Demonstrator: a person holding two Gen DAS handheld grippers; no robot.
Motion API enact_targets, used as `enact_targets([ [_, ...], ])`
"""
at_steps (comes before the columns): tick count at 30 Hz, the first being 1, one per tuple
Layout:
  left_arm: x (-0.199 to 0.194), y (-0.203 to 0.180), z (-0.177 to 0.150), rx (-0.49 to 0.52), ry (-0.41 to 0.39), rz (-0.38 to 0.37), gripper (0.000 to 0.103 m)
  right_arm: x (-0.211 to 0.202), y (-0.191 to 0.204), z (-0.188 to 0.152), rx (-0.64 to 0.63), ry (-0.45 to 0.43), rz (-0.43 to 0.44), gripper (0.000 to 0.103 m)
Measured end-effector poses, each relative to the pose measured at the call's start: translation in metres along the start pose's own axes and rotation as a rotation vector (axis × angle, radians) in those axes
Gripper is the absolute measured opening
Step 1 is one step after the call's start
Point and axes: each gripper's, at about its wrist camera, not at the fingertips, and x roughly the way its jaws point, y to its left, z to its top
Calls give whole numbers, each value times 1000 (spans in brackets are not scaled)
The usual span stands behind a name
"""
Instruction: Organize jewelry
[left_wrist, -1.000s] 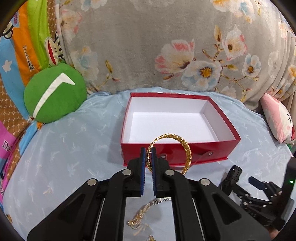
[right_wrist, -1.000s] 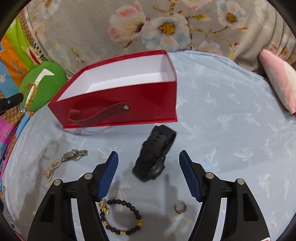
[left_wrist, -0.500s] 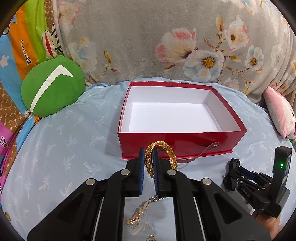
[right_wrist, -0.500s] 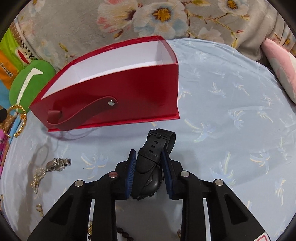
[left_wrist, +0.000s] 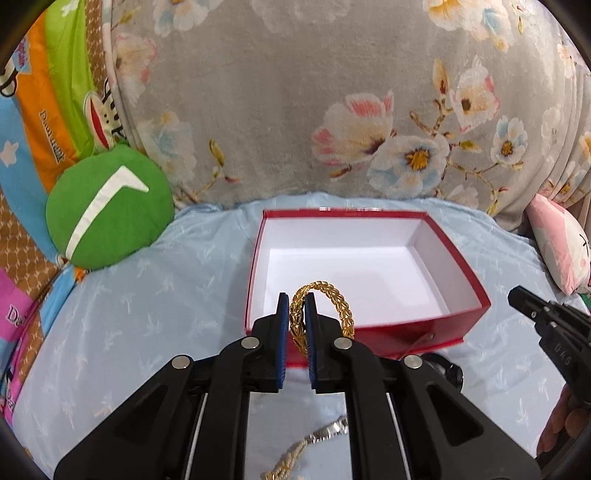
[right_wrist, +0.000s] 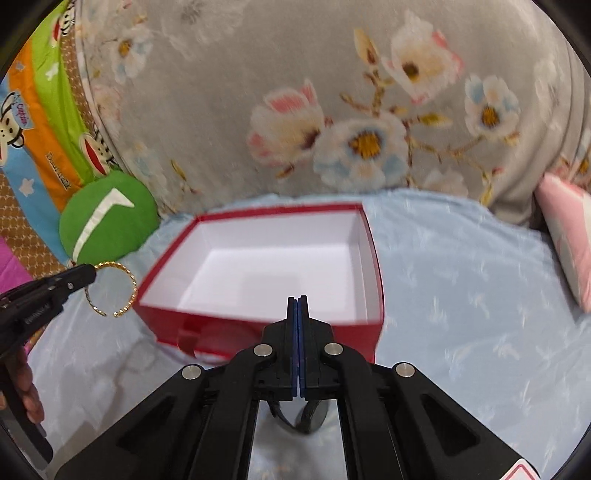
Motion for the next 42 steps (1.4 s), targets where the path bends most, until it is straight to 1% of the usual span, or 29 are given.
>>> enact_targets([
  [1, -1, 0, 5, 1, -8, 5, 9, 0, 3, 6, -24, 5, 6, 1],
  [2, -2, 0, 7, -1, -15, 5, 9, 4, 6, 8, -54, 38, 16, 1],
  [4, -5, 3, 8, -8, -23, -2, 9, 9, 7, -2, -67, 78, 6, 6],
  [5, -6, 3, 7, -12, -24, -5, 9, 16, 7, -16, -71, 109, -7, 22],
  [6, -7, 4, 5, -18, -22, -8, 9, 21, 6, -30, -73, 140, -18, 51],
  [7, -6, 5, 3, -23, -15, -10, 9, 25, 5, -44, -67, 162, -32, 60],
  [8, -5, 6, 1, -27, -7, -12, 9, 30, 3, -60, -48, 183, -47, 62],
  [10, -1, 6, -5, -29, 12, -17, 9, 43, -1, -80, -8, 238, -49, 62],
  [12, 1, 4, -10, -29, 21, -15, 9, 54, -5, -90, 31, 265, -58, 58],
  [14, 2, 1, -14, -30, 30, -18, 9, 64, -9, -92, 62, 278, -64, 53],
  [16, 4, -1, -16, -25, 37, -23, 9, 73, -9, -95, 83, 299, -66, 45],
  [18, 5, -4, -18, -18, 41, -25, 9, 83, -11, -100, 110, 335, -60, 31],
  [19, 5, -5, -19, -15, 44, -28, 9, 87, -13, -103, 124, 348, -48, 28],
  [21, 7, -7, -21, -8, 48, -31, 9, 88, -12, -105, 124, 344, -56, 16],
  [22, 8, -7, -22, -3, 48, -29, 9, 86, -12, -104, 121, 340, -59, 14],
  [23, 8, -6, -22, -1, 49, -28, 9, 81, -12, -102, 135, 330, -40, 12],
  [25, 9, -2, -21, -3, 48, -23, 9, 69, -12, -93, 140, 297, -21, 12],
  [27, 10, 3, -23, -2, 51, -11, 9, 54, -8, -80, 99, 242, -44, 12],
  [29, 17, 12, -28, -9, 85, -5, 19, 42, -4, -70, 72, 206, -48, 12],
  [30, 21, 18, -33, -24, 110, -6, 39, 37, -3, -66, 67, 194, -45, 12],
  [31, 25, 24, -39, -41, 128, -10, 56, 34, -3, -63, 63, 188, -41, 12],
  [32, 31, 32, -48, -65, 151, 0, 58, 32, -2, -62, 59, 184, -36, 12],
  [35, 50, 44, -73, -84, 225, 33, 58, 28, 0, -64, 64, 181, -18, 12],
  [38, 70, 44, -95, -82, 297, 37, 58, 26, 2, -67, 79, 184, 2, 12],
  [42, 87, 32, -110, -47, 334, 37, 58, 25, 5, -71, 81, 190, 15, 12],
])
